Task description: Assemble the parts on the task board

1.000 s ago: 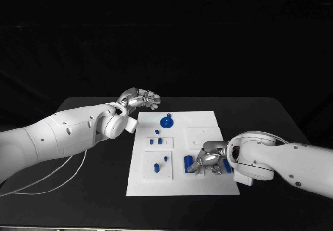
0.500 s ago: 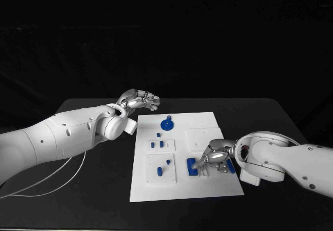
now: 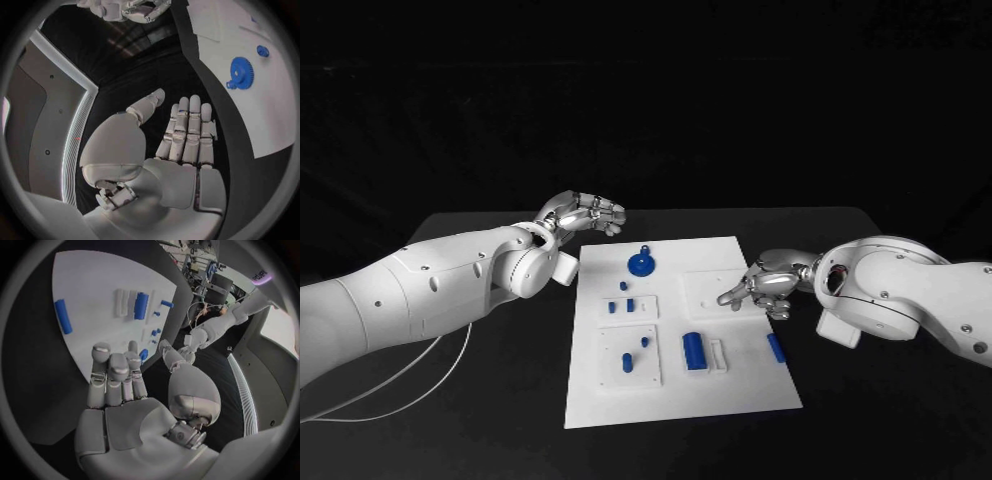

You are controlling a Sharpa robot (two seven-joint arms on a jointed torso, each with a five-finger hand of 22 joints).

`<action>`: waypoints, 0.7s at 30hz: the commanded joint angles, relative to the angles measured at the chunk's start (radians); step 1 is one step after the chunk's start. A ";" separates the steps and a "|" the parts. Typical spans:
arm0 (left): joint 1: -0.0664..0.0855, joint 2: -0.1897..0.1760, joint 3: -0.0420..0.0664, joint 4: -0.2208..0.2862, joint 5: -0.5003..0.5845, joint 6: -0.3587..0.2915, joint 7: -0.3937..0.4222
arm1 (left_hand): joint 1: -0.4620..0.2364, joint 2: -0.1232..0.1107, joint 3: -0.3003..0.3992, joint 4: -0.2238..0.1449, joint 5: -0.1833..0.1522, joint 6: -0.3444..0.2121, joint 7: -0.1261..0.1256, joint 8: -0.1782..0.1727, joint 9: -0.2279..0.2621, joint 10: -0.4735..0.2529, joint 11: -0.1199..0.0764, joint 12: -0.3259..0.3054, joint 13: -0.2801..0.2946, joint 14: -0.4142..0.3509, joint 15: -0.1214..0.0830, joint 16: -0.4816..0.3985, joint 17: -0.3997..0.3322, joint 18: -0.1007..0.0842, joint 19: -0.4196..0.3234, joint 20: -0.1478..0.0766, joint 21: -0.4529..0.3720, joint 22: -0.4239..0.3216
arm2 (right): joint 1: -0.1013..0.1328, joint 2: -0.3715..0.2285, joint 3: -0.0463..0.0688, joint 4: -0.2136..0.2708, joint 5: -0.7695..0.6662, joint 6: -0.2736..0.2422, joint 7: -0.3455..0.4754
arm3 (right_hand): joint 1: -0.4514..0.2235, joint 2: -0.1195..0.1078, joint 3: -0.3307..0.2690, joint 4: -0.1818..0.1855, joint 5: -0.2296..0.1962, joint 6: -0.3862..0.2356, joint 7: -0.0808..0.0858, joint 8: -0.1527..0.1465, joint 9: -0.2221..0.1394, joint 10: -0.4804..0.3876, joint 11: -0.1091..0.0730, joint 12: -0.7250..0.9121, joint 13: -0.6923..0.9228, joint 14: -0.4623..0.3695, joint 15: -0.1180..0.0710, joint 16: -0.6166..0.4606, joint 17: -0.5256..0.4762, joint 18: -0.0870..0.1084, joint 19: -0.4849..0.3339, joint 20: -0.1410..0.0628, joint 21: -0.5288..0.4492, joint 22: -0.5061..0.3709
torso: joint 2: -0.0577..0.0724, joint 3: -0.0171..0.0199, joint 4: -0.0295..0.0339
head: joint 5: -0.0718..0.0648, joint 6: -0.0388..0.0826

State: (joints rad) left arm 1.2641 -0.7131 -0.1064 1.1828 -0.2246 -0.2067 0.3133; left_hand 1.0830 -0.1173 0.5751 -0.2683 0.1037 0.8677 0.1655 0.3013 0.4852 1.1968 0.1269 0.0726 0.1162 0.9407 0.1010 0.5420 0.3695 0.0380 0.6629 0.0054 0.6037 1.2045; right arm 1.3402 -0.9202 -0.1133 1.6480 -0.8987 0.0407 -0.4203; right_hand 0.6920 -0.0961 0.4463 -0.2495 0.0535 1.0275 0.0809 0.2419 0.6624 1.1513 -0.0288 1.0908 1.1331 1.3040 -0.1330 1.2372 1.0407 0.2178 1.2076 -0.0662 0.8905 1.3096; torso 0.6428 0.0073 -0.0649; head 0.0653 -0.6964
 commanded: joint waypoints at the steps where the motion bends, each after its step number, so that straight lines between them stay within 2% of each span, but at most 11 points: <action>1: 0.000 0.001 0.001 0.002 0.004 0.011 0.006 | -0.007 -0.001 0.001 0.006 0.001 -0.006 0.000 0.002 -0.001 -0.008 0.002 -0.001 -0.001 0.001 0.008 -0.006 0.002 0.010 -0.003 0.003 -0.005 0.001 | 0.005 -0.019 0.000 -0.012 -0.048 0.064 -0.019 | 0.023 0.002 0.007 -0.012 -0.002 -0.004 0.002 -0.004 0.002 0.009 -0.001 -0.005 0.001 0.001 -0.005 -0.005 0.001 0.044 0.004 -0.007 -0.005 0.004 | 0.001 -0.0006 0.0002 | -0.007 0.001; 4: 0.000 0.001 0.000 0.004 0.004 0.012 0.006 | -0.007 -0.002 0.001 0.005 0.001 -0.006 0.000 0.002 -0.001 -0.008 0.002 -0.001 -0.001 0.001 0.008 -0.006 0.002 0.010 -0.003 0.003 -0.005 0.002 | 0.006 -0.042 0.000 -0.020 -0.140 0.114 -0.051 | 0.057 0.006 0.027 -0.026 0.002 -0.004 0.002 -0.004 0.003 0.010 -0.001 -0.005 0.002 0.003 -0.004 -0.006 0.001 0.044 0.006 -0.008 -0.005 0.003 | 0.001 -0.0019 0.0005 | -0.014 0.003; 10: 0.000 0.001 0.000 0.006 0.004 0.012 0.006 | -0.007 -0.002 0.001 0.005 0.000 -0.006 0.000 0.002 -0.001 -0.008 0.002 -0.001 -0.001 0.002 0.008 -0.006 0.003 0.010 -0.003 0.003 -0.005 0.002 | 0.006 -0.084 -0.006 -0.033 -0.248 0.142 -0.083 | 0.078 -0.005 0.042 -0.029 0.002 -0.003 0.005 -0.006 0.003 0.010 0.002 -0.008 0.002 0.004 -0.001 -0.009 -0.001 0.044 0.006 -0.001 -0.007 0.003 | 0.000 -0.0027 0.0007 | -0.029 0.002; 12: 0.000 0.000 0.000 0.006 0.004 0.011 0.005 | -0.007 -0.002 0.001 0.005 0.000 -0.006 0.000 0.002 -0.001 -0.008 0.002 -0.001 -0.001 0.002 0.008 -0.006 0.003 0.010 -0.003 0.003 -0.005 0.002 | 0.005 -0.096 -0.014 -0.034 -0.249 0.143 -0.089 | 0.078 -0.010 0.042 -0.028 0.001 -0.002 0.005 -0.006 0.003 0.010 0.003 -0.008 0.002 0.004 0.000 -0.009 -0.001 0.044 0.006 0.000 -0.007 0.003 | 0.001 -0.0026 0.0008 | -0.032 0.002; 19: 0.000 -0.004 0.000 0.007 0.004 0.014 0.005 | -0.007 -0.002 0.001 0.005 0.000 -0.006 0.000 0.002 -0.001 -0.007 0.002 -0.001 -0.001 0.002 0.008 -0.007 0.004 0.010 -0.003 0.003 -0.005 0.002 | 0.000 -0.112 -0.056 -0.019 -0.254 0.152 -0.110 | 0.063 -0.022 0.040 -0.014 0.000 -0.002 0.006 -0.008 0.003 0.009 0.003 -0.010 0.002 0.004 0.001 -0.011 -0.002 0.044 0.005 0.006 -0.008 0.003 | 0.001 -0.0014 0.0013 | -0.038 0.001; 21: 0.000 -0.004 0.000 0.007 0.004 0.014 0.004 | -0.007 -0.002 0.001 0.005 0.000 -0.006 0.000 0.002 -0.001 -0.007 0.002 -0.001 -0.001 0.002 0.008 -0.007 0.004 0.010 -0.003 0.003 -0.005 0.002 | -0.009 -0.112 -0.061 -0.014 -0.281 0.148 -0.118 | 0.053 -0.029 0.037 -0.006 0.000 -0.004 0.006 -0.009 0.003 0.008 0.004 -0.012 0.002 0.004 0.001 -0.012 -0.002 0.044 0.004 0.007 -0.010 0.002 | 0.001 -0.0007 0.0013 | -0.039 -0.001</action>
State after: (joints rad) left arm 1.2641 -0.7178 -0.1070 1.1871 -0.2246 -0.2060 0.3123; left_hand 1.0830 -0.1173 0.5751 -0.2683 0.1037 0.8678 0.1655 0.3013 0.4852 1.1968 0.1269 0.0726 0.1164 0.9407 0.1010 0.5414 0.3727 0.0379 0.6629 0.0054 0.6037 1.2053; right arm 1.3359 -1.0319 -0.1732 1.6295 -1.1209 0.1600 -0.5083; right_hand 0.7451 -0.1187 0.4829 -0.2588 0.0535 1.0274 0.0805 0.2377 0.6649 1.1581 -0.0287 1.0824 1.1344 1.3052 -0.1316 1.2294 1.0394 0.2176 1.2125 -0.0676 0.8864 1.3096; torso 0.6438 0.0054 -0.0639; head 0.0281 -0.6959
